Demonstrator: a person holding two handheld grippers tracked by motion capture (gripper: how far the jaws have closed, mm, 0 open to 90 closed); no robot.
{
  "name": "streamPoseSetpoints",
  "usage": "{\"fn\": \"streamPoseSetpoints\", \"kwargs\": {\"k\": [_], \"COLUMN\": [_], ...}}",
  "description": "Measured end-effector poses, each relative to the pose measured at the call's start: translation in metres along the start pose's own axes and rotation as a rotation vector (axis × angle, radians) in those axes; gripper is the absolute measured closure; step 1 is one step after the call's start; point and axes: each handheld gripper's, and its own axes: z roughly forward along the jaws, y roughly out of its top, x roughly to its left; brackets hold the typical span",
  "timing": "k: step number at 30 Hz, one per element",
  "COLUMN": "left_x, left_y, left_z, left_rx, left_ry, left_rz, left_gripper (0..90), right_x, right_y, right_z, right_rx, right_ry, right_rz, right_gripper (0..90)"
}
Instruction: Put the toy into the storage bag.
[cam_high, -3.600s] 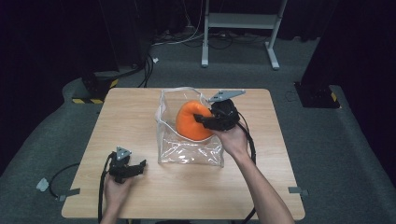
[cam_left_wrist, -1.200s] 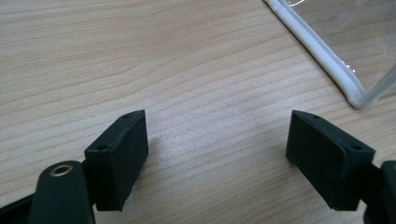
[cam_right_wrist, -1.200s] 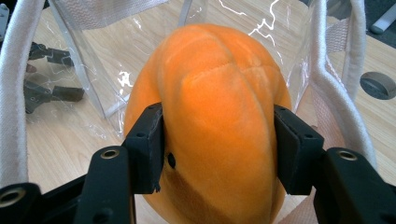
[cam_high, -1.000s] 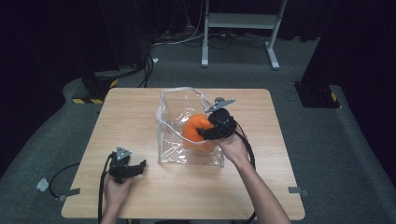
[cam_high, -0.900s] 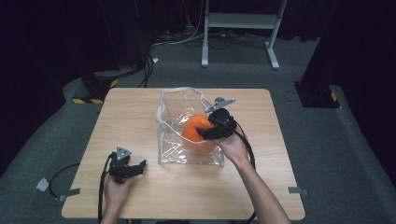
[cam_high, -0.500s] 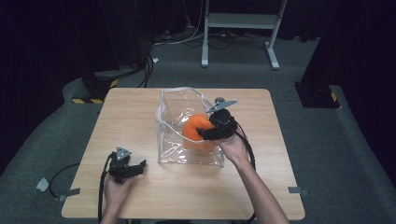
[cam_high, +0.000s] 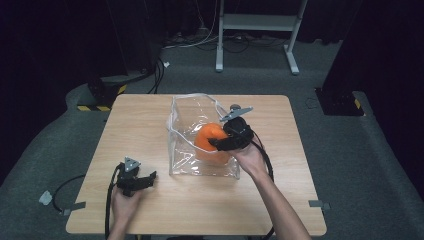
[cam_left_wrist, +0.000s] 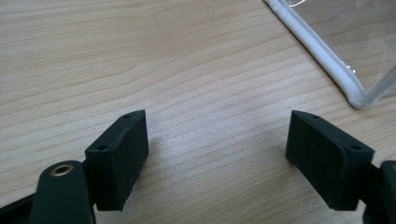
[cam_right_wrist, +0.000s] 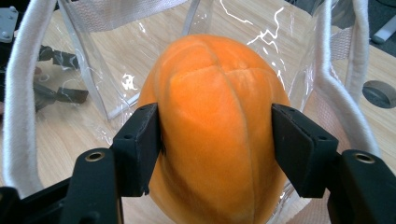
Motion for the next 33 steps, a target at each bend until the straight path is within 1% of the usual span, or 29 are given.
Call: {"fn": "streamPoseSetpoints", "kwargs": {"k": [2,6,13,15,18,23,24,29,33], "left_x": [0.000,0.000,0.000,0.000,0.000,0.000,0.000,0.000,0.000], "left_y": [0.000,0.000,0.000,0.000,0.000,0.000,0.000,0.000,0.000], "left_z": [0.000,0.000,0.000,0.000,0.000,0.000,0.000,0.000,0.000], "left_rx": [0.000,0.001,0.000,0.001,0.000,0.000,0.001,0.000,0.000], "left_ry": [0.000,0.000,0.001,0.001,0.001,0.001,0.001,0.001,0.001], "left_rz": [0.001,0.002,0.002,0.002,0.002,0.002,0.002,0.001,0.001], "left_gripper": [21.2,21.2,21.2,21.2,21.2,21.2,21.2,21.2,21.2], "right_x": [0.000,0.001,-0.001,-0.001,-0.001,-0.005,-0.005,-0.005,-0.006], "right_y": [-0.001,-0.001,-0.003,-0.003,-0.004,-0.005,-0.004,-0.002,-0.001], "right_z": [0.000,-0.003,-0.006,-0.008,-0.012,-0.021,-0.022,-0.030,-0.036], "right_rx": [-0.010,-0.031,-0.039,-0.054,-0.072,-0.116,-0.118,-0.143,-0.173], "right_ry": [0.004,0.006,0.010,0.015,0.014,0.023,0.023,0.022,0.017], "right_rz": [-0.004,0.003,0.007,0.013,0.006,0.032,0.033,0.028,0.027], "right_gripper": [35.7,37.2,37.8,37.9,37.9,38.0,38.1,38.1,38.2]}}
